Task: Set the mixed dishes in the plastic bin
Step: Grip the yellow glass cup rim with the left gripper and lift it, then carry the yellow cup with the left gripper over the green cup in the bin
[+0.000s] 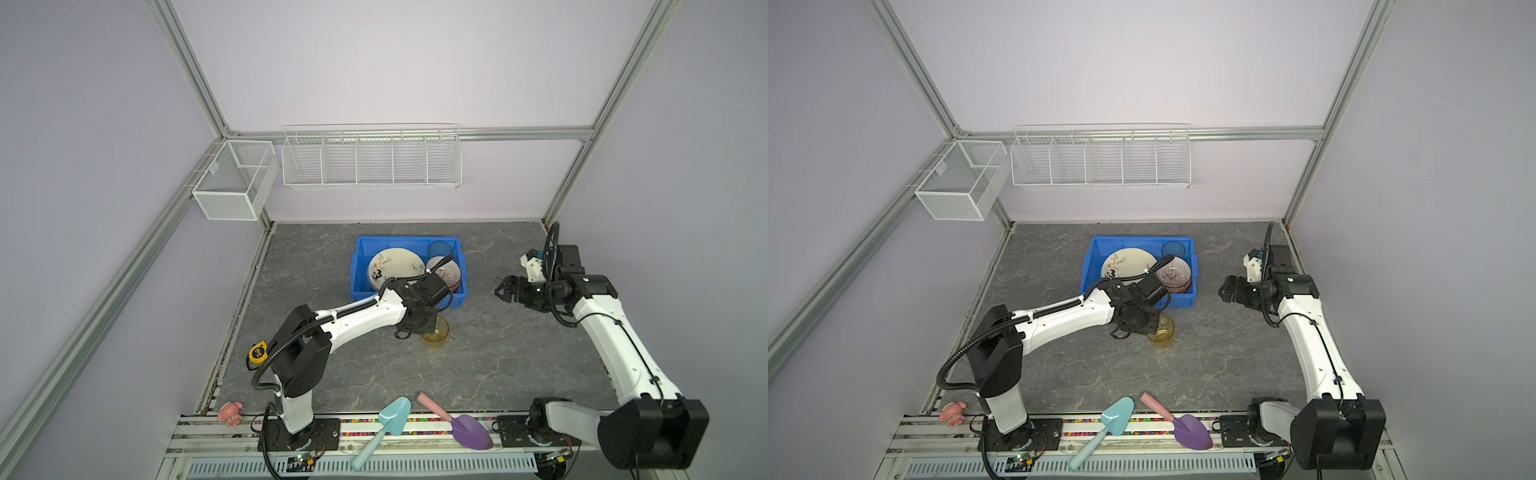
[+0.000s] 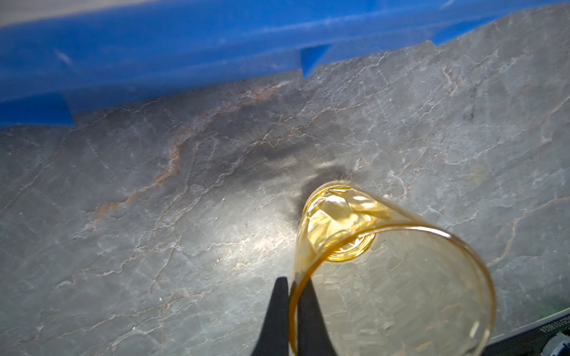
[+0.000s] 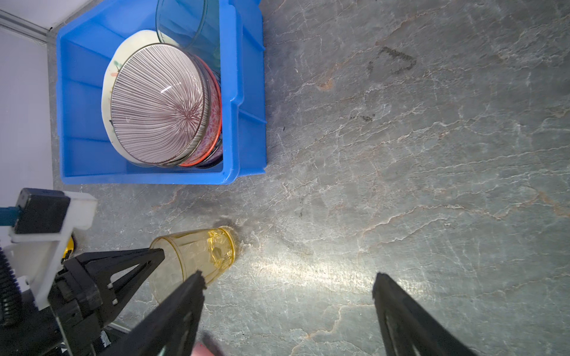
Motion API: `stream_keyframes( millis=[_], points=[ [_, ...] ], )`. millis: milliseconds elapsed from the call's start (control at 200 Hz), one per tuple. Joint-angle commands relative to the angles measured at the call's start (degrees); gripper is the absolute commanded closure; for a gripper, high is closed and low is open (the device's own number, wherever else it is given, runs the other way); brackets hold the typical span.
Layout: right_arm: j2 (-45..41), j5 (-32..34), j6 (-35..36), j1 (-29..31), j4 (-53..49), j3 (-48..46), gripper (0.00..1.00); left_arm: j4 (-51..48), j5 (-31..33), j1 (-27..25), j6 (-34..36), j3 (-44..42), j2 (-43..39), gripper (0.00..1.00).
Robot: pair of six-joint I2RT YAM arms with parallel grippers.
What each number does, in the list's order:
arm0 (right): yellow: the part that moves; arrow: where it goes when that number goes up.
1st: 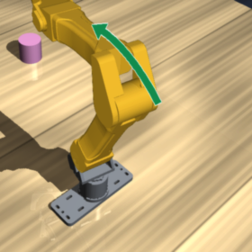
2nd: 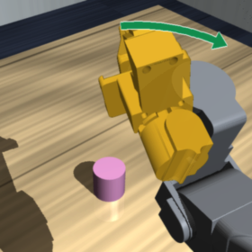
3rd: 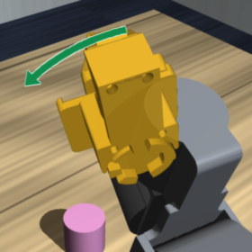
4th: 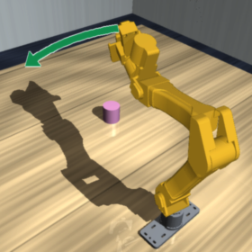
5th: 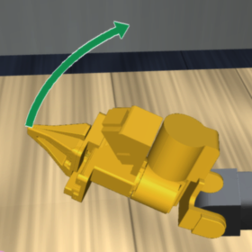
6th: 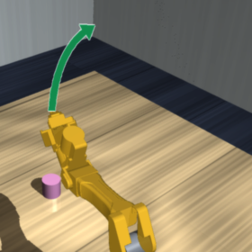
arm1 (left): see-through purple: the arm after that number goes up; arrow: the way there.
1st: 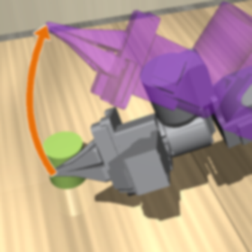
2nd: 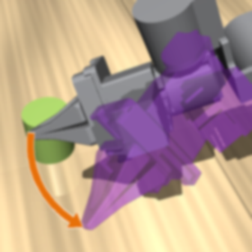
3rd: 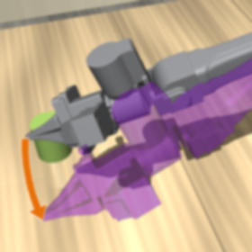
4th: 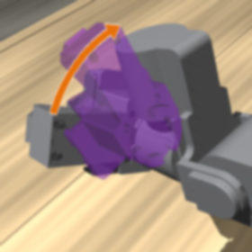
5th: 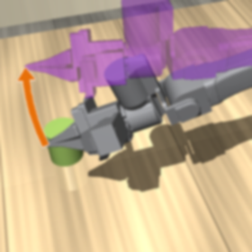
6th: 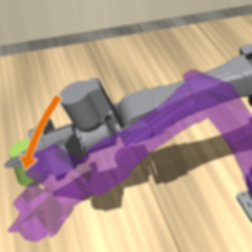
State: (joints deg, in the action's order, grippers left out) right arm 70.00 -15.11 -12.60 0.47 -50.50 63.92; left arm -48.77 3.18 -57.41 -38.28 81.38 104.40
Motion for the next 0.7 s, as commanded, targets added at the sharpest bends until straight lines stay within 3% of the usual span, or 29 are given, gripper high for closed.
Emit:
stream_keyframes(
  millis=[0, 420, 695],
  points=[
    [0.34, -1.35, 1.74, -0.21, -0.90, -0.21, 0.12, -2.47, 1.59, -0.34, 0.66, 1.56, -1.05, 1.00],
    [0.67, -1.24, 1.79, -0.20, -0.92, 1.47, 0.12, -17.49, 12.38, 1.78, 4.81, 17.14, -6.07, 1.00],
    [1.19, -1.70, 1.60, -0.20, -1.09, 2.90, 0.12, -12.96, 15.21, 8.02, 9.17, 20.57, -9.07, 1.00]
  ],
)
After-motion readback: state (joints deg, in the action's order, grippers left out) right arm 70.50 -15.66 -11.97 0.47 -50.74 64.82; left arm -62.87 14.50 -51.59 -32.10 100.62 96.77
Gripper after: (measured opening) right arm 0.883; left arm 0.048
